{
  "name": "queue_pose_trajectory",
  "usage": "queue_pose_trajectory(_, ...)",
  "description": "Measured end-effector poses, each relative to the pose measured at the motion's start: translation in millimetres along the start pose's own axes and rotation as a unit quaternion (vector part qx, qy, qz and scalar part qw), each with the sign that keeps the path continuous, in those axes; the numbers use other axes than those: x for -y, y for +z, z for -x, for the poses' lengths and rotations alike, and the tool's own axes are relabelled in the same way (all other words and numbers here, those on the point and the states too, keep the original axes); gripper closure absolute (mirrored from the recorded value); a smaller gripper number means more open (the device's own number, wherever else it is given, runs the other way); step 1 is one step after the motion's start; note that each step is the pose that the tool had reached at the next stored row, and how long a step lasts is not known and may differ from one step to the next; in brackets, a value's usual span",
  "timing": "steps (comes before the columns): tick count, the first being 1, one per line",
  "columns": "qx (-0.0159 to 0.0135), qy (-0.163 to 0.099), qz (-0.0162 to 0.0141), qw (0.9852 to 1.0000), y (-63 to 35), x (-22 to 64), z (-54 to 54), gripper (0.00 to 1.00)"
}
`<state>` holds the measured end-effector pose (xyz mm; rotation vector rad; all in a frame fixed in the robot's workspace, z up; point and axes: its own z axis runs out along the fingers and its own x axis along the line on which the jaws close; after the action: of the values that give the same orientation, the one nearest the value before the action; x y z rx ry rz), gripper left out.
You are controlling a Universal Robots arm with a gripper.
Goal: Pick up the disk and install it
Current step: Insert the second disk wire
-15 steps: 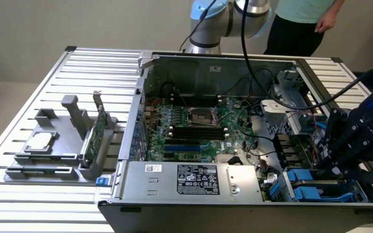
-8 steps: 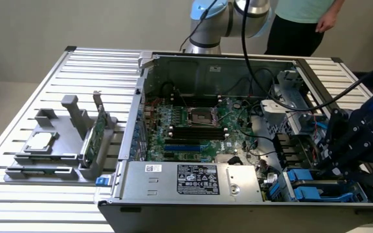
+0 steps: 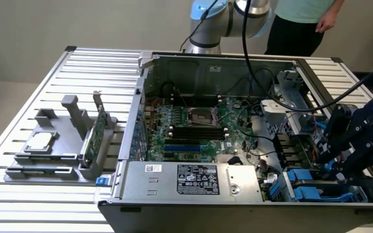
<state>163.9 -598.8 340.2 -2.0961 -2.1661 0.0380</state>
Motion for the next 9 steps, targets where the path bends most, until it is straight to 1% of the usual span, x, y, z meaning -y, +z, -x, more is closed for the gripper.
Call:
queue_pose_trajectory(2,-0.0009,-0.002,-0.0001,1.0,-1.7,1.6,-0.1,0.63)
queue_pose_trajectory(5,-0.0016,-0.006,-0.0004,1.0,-3.1,6.8,-0.3,0.63)
queue_pose_trajectory(7,-0.0029,-0.008,-0.0005,1.0,-3.6,11.0,-0.5,0.63)
queue_pose_trajectory(9,-0.0033,-0.008,-0.0004,1.0,-3.2,14.4,-0.6,0.63)
